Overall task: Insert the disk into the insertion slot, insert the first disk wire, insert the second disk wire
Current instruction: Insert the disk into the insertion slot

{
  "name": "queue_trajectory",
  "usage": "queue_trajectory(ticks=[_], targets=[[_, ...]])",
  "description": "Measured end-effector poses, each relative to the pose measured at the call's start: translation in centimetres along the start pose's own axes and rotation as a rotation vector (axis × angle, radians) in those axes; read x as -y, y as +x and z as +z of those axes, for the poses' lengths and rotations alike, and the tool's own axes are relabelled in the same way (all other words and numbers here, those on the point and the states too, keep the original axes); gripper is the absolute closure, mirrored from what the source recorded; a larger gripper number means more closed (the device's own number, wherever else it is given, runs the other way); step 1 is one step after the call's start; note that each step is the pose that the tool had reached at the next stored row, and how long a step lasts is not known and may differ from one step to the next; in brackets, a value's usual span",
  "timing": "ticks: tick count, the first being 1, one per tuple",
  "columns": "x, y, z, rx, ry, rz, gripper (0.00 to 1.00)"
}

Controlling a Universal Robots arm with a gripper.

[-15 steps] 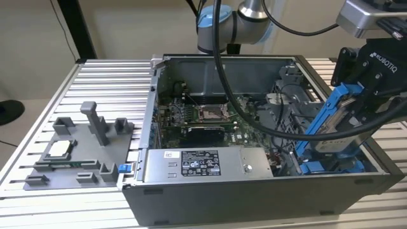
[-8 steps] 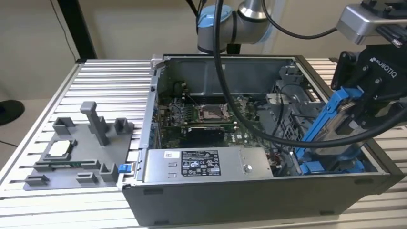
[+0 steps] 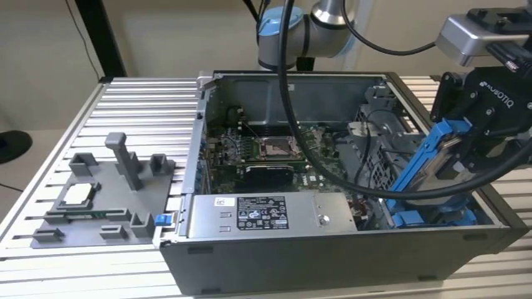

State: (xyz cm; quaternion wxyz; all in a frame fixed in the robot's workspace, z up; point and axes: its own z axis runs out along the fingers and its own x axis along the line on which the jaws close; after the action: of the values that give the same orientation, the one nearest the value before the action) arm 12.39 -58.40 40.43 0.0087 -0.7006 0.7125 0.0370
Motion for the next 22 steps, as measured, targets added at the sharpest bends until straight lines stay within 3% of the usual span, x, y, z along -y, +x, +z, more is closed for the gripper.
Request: queue_trajectory(ticks=[12, 18, 22], targets=[[0.09, 0.14, 2.11, 0.0001, 0.0, 0.0, 1.0], [0.11, 0.17, 2.73, 0.0, 0.0, 0.0, 1.0], [0.11, 0.18, 2.76, -0.0001, 0.0, 0.0, 1.0]])
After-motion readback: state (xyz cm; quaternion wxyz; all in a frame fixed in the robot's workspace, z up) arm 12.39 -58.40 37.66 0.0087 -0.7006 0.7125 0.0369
